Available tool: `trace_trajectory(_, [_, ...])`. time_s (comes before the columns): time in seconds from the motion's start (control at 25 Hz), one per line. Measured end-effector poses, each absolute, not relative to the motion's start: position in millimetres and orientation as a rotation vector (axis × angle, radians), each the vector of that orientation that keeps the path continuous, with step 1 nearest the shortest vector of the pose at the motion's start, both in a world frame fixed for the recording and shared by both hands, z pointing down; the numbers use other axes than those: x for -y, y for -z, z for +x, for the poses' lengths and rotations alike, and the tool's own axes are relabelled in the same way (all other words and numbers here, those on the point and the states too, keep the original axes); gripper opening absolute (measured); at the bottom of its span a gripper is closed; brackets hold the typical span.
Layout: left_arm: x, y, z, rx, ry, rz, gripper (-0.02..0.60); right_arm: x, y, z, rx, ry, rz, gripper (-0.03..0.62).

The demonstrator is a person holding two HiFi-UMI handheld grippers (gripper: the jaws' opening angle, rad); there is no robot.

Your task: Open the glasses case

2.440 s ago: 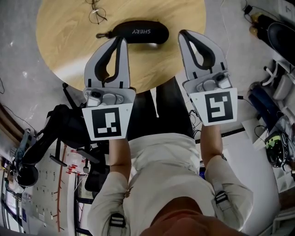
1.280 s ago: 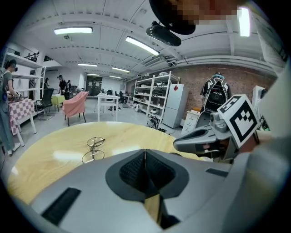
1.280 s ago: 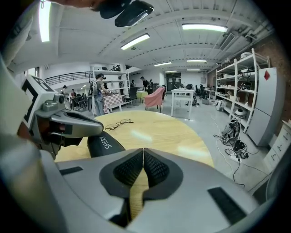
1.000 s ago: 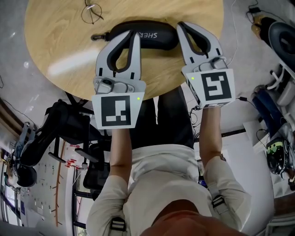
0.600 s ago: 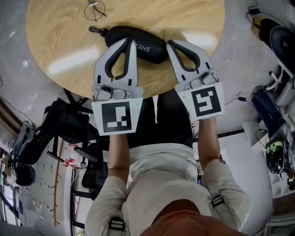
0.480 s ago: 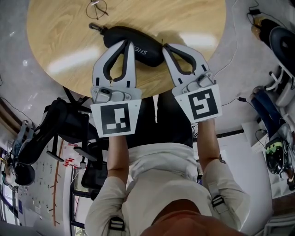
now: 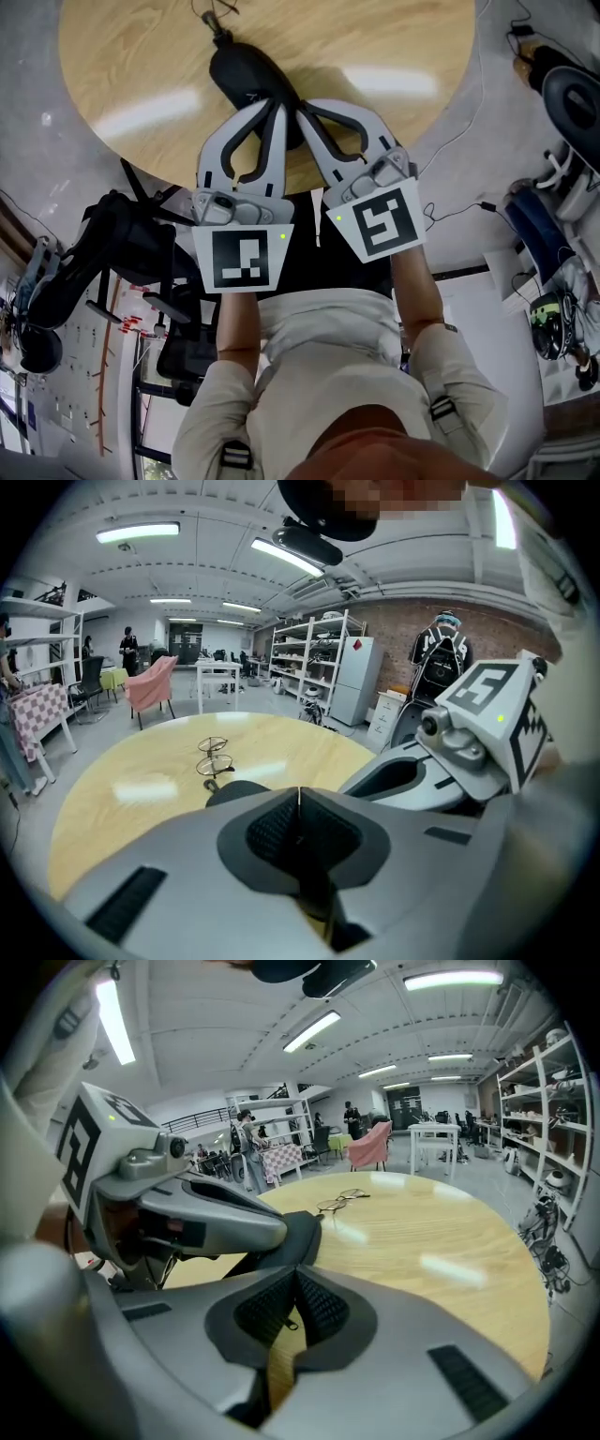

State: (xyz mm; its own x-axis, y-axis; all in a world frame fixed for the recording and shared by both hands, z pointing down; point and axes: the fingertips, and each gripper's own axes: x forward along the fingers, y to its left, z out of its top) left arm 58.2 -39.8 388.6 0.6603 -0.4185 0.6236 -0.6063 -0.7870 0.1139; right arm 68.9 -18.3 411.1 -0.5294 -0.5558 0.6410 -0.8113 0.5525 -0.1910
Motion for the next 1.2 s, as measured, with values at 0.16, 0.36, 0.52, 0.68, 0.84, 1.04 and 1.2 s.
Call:
trace_trajectory(0.16, [34.1, -390.2, 49.2, 0.804, -0.854, 2.568, 0.02, 15.5, -408.1, 55.6, 2.303, -0.639, 1.066, 0.02])
trace_trajectory(0.36, [35.0, -386.4, 40.4, 0.833, -0.874, 2.591, 0.02, 9.9, -400.6, 61.0, 2.304, -0.597, 1.033, 0.02])
trace_trajectory(0.52, [34.1, -386.3, 32.7, 0.872, -0.882, 2.58, 0.02, -2.5, -401.7, 64.8, 2.35, -0.574, 0.925, 0.02])
trace_trajectory(0.68, [34.4, -383.7, 23.8, 0.919, -0.875, 2.565, 0.02, -11.4, -397.8, 61.5, 2.413, -0.559, 0.782, 0.035])
trace_trajectory(0.84, [34.6, -383.1, 15.0, 0.952, -0.848, 2.533, 0.021, -17.3, -398.6, 51.4, 2.446, -0.542, 0.634, 0.115])
trace_trajectory(1.04, [34.2, -384.3, 4.4, 0.977, -0.836, 2.512, 0.021, -15.6, -398.9, 34.6, 2.512, -0.534, 0.507, 0.096])
trace_trajectory(1.2, [35.3, -385.2, -1.4, 0.985, -0.829, 2.504, 0.021, -14.9, -399.1, 29.3, 2.543, -0.561, 0.401, 0.066])
